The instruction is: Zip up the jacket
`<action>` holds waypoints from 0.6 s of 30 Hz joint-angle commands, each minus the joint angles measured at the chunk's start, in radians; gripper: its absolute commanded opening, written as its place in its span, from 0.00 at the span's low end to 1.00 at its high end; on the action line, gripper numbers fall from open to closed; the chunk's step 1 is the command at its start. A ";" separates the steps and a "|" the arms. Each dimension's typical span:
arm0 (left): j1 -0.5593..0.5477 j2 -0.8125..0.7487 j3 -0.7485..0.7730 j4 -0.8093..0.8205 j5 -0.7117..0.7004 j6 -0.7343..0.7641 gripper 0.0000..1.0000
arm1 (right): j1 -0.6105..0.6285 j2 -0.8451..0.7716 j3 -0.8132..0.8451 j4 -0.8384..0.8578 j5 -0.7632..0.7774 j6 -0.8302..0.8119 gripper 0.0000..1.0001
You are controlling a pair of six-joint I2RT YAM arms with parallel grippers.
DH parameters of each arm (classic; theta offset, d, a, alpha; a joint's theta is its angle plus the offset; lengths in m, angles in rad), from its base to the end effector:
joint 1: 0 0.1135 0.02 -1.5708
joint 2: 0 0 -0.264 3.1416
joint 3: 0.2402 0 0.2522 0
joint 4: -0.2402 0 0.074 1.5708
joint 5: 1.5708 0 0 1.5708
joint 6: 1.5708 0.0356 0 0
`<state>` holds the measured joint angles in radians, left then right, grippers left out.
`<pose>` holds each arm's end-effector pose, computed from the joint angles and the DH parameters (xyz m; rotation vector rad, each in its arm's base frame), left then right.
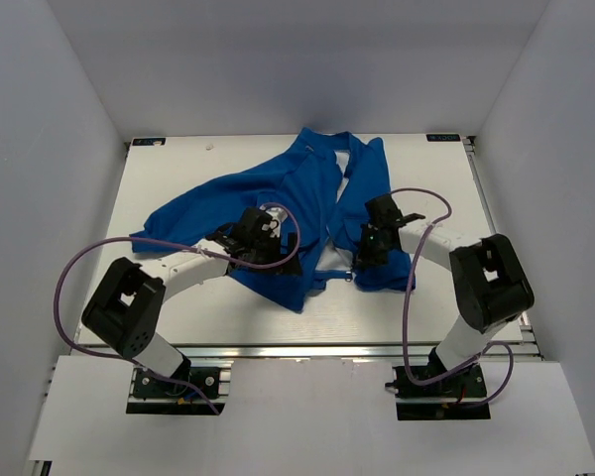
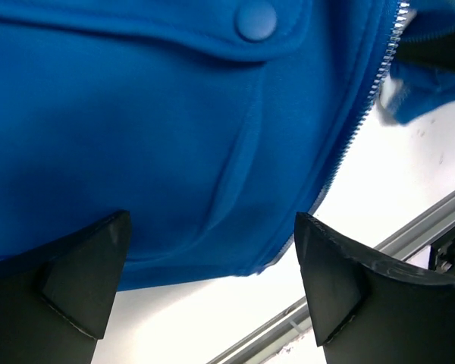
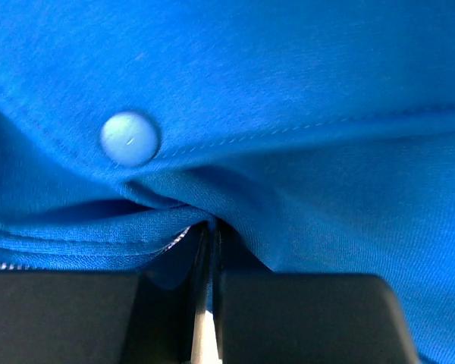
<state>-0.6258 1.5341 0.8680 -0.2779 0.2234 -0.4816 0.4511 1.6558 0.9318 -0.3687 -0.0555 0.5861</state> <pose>0.2416 -0.1843 0.1851 0.2855 2.6220 -0.7007 0.2836 0.1396 0.1620 0.1655 2.7213 0.3950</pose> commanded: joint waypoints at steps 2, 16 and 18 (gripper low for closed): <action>0.011 -0.002 0.068 -0.032 0.039 0.040 0.98 | -0.098 0.096 0.064 -0.003 0.143 -0.022 0.00; -0.212 -0.075 -0.004 -0.067 -0.072 -0.119 0.98 | -0.126 -0.261 -0.046 0.070 -0.021 -0.124 0.00; -0.212 -0.048 0.015 -0.070 -0.117 -0.132 0.98 | -0.126 -0.323 -0.076 0.068 -0.023 -0.121 0.00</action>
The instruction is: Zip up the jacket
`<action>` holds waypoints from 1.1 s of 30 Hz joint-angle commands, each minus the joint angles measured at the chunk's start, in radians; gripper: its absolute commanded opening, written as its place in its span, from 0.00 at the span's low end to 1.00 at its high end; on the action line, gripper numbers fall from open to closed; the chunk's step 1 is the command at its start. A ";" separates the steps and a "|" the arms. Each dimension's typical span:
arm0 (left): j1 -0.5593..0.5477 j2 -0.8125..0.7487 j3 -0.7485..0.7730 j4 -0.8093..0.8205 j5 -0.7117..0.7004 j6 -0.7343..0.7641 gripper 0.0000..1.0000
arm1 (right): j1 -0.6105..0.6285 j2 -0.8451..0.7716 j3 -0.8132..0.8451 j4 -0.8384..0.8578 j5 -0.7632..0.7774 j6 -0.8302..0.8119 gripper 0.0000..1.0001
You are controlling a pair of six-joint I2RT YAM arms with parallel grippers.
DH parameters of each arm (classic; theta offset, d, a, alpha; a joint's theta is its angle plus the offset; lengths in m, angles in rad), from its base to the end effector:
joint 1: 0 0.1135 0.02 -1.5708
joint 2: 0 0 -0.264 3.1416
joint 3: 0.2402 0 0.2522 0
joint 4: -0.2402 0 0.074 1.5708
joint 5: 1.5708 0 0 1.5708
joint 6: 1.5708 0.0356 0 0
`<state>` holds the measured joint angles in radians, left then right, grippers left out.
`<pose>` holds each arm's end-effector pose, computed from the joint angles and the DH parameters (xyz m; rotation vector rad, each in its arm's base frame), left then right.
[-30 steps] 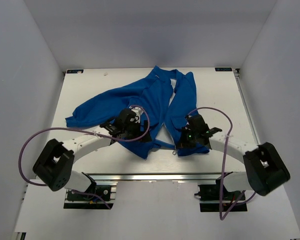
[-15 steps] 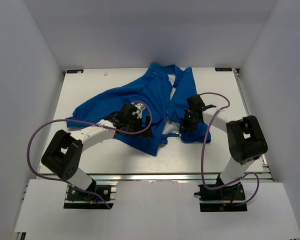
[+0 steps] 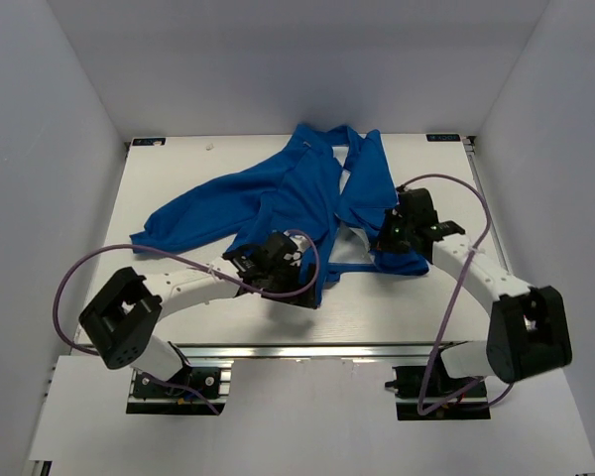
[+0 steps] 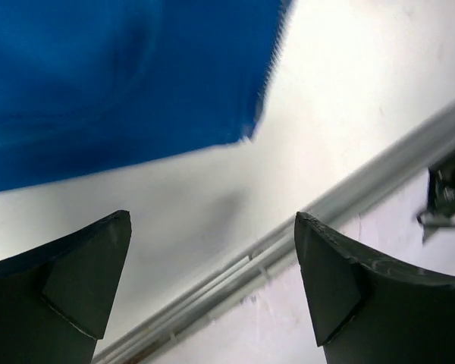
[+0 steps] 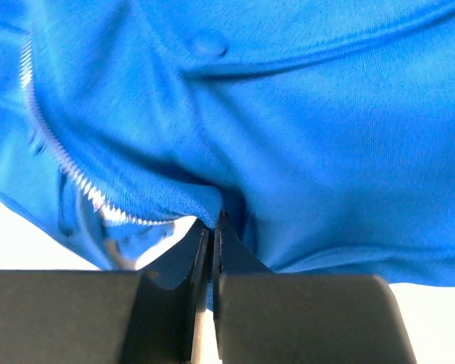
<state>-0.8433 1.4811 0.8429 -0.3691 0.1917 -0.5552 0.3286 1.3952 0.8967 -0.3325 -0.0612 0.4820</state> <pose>0.1858 -0.2189 0.1866 0.4693 2.7036 -0.7129 0.2753 0.0961 0.2281 0.1587 2.4434 0.4432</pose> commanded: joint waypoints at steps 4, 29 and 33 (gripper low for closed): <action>-0.002 0.111 0.117 -0.056 -0.170 -0.043 0.95 | -0.003 -0.139 -0.088 0.024 -0.005 -0.025 0.00; -0.106 0.329 0.274 -0.168 -0.327 -0.048 0.98 | -0.003 -0.171 -0.140 0.059 -0.017 -0.023 0.00; -0.128 0.389 0.317 -0.215 -0.362 -0.069 0.98 | -0.003 -0.168 -0.146 0.055 -0.008 -0.020 0.00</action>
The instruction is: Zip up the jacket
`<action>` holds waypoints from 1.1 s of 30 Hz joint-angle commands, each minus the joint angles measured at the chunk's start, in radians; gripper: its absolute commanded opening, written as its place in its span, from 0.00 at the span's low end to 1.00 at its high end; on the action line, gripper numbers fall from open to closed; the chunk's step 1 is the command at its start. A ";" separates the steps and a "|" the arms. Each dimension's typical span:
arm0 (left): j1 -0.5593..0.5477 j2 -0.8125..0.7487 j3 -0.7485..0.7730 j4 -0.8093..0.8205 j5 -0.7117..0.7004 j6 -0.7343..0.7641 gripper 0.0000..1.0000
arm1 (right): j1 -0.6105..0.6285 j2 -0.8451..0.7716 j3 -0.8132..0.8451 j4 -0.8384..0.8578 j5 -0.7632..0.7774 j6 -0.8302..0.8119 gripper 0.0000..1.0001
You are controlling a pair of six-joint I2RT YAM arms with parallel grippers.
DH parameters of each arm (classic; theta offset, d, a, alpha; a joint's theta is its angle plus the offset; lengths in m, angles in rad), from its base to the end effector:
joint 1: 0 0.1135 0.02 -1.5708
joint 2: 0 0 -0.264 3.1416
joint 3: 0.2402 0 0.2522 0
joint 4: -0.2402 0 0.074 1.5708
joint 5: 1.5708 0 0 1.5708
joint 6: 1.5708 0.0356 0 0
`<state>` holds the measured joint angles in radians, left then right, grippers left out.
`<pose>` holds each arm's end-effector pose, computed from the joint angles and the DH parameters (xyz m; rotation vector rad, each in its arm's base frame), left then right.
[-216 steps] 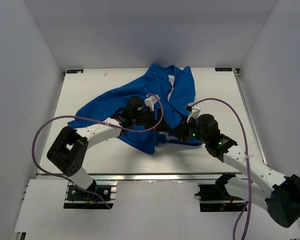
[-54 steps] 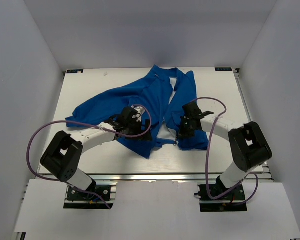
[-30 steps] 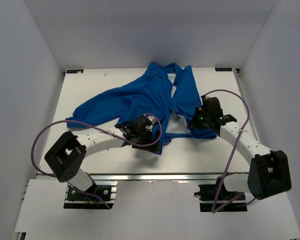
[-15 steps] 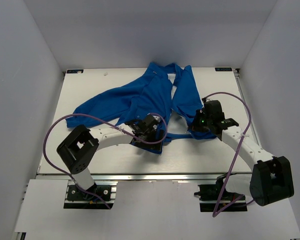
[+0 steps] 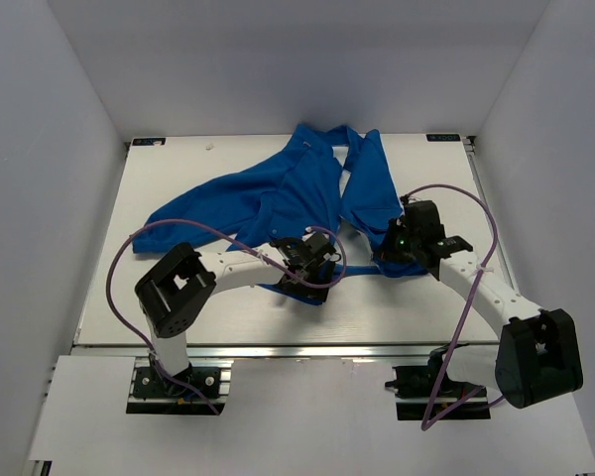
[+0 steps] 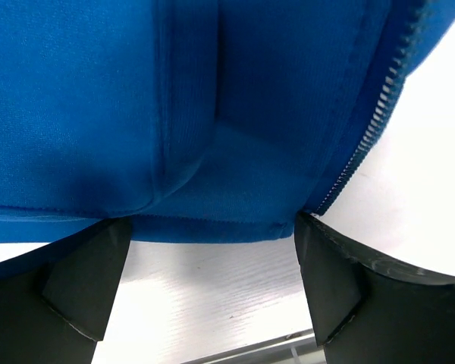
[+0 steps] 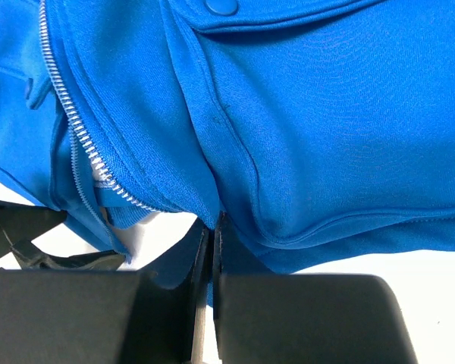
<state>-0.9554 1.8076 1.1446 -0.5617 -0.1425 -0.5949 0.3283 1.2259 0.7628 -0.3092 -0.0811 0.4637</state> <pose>0.2056 -0.2820 0.1639 0.4658 2.7501 -0.1990 0.2406 0.0850 0.2298 0.1210 2.3889 0.4787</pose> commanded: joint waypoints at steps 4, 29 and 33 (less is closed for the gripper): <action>-0.031 0.108 0.037 -0.050 -0.071 -0.055 0.98 | -0.005 -0.012 -0.031 0.039 0.021 0.003 0.00; -0.040 -0.241 0.007 0.035 0.018 -0.011 0.00 | -0.003 -0.144 -0.074 0.110 -0.156 -0.040 0.00; -0.040 -0.370 0.012 0.104 -0.034 -0.002 0.00 | -0.005 -0.224 -0.103 0.206 -0.245 -0.049 0.00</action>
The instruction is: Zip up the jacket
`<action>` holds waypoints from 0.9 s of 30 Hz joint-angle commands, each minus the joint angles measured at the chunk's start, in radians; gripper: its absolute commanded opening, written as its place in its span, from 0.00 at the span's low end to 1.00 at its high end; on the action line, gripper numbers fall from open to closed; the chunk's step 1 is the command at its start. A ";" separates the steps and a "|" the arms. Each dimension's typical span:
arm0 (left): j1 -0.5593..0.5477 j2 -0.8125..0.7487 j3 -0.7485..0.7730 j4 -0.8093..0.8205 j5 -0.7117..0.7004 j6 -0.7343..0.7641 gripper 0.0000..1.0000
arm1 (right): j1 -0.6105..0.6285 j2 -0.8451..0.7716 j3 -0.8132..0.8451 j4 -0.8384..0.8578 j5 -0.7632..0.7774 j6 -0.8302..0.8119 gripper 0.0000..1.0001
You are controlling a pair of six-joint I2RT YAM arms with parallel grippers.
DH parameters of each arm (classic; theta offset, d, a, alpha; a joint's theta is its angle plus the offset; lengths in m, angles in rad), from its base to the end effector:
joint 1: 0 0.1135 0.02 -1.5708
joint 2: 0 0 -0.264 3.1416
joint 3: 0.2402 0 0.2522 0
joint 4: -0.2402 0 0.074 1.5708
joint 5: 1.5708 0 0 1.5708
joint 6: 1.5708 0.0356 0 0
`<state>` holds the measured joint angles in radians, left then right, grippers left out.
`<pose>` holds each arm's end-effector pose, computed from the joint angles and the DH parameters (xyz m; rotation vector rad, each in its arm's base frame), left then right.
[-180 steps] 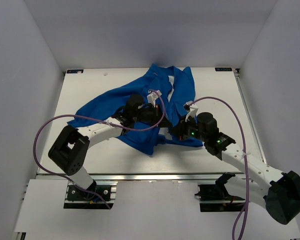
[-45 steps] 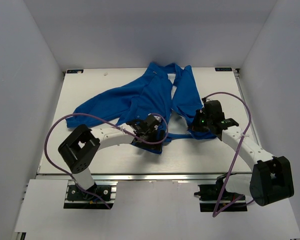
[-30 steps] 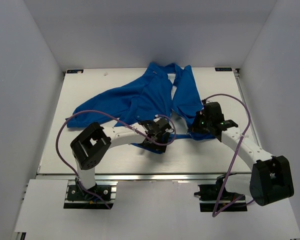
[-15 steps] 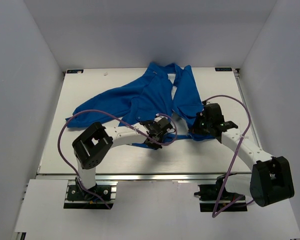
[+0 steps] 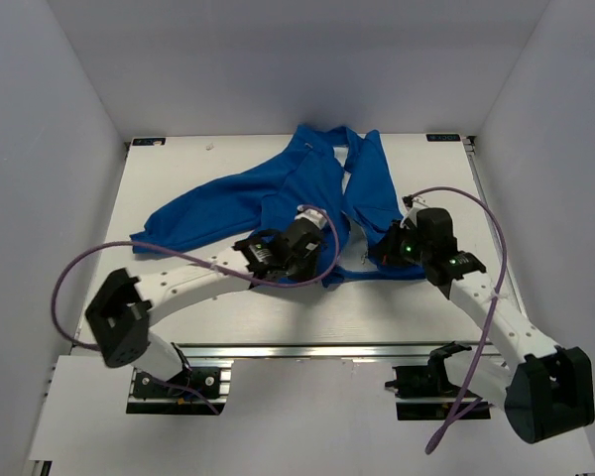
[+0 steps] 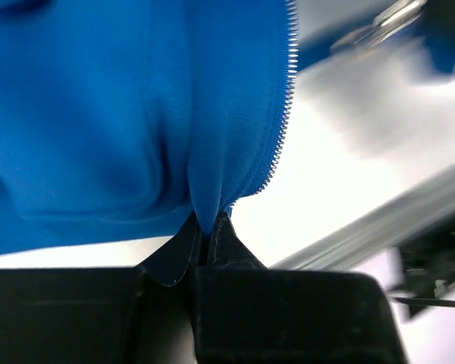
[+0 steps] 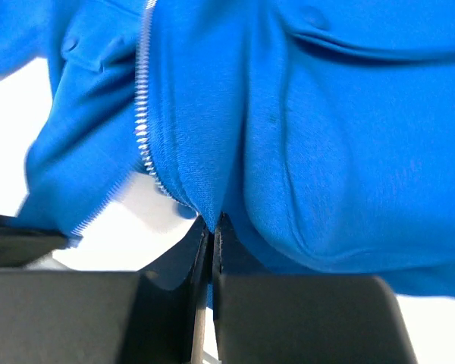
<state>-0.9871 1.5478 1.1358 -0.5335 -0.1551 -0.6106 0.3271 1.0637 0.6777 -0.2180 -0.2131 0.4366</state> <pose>0.1844 -0.2693 0.2458 0.4161 2.5276 -0.4544 0.2162 0.0813 0.2458 -0.0030 2.2372 0.6586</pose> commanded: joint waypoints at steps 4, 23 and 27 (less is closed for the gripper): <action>-0.007 -0.163 0.021 0.180 -0.040 0.017 0.00 | -0.003 -0.096 -0.044 0.196 -0.227 -0.012 0.00; -0.007 -0.181 -0.103 0.658 -0.265 -0.072 0.00 | -0.010 -0.096 -0.159 0.657 -0.480 0.313 0.00; -0.007 -0.207 -0.131 0.685 -0.256 -0.127 0.00 | -0.010 -0.074 -0.170 0.718 -0.463 0.317 0.00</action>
<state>-0.9886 1.3991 1.0199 0.0692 -0.3874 -0.6868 0.3153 0.9852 0.5041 0.3691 -0.6548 0.7250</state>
